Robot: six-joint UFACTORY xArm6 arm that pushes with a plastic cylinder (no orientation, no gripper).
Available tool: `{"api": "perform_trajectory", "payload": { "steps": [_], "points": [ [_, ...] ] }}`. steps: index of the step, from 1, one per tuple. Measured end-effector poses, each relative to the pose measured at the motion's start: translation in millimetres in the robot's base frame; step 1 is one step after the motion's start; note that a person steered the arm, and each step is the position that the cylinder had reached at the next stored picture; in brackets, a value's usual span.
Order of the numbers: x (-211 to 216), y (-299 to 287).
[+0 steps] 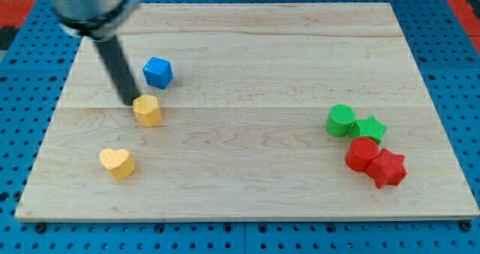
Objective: Slightly push the blue cube towards left
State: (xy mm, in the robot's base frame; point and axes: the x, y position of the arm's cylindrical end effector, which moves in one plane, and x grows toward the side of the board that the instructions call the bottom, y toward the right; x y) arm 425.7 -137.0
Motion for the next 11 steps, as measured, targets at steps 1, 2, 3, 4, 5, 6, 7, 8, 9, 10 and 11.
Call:
{"api": "perform_trajectory", "payload": {
  "steps": [1,2,3,4,5,6,7,8,9,10,11],
  "points": [
    [-19,64],
    [-39,34],
    [-43,3],
    [-44,4],
    [-28,102],
    [50,111],
    [87,52],
    [72,49],
    [60,90],
    [53,48],
    [38,7]
  ]
}}
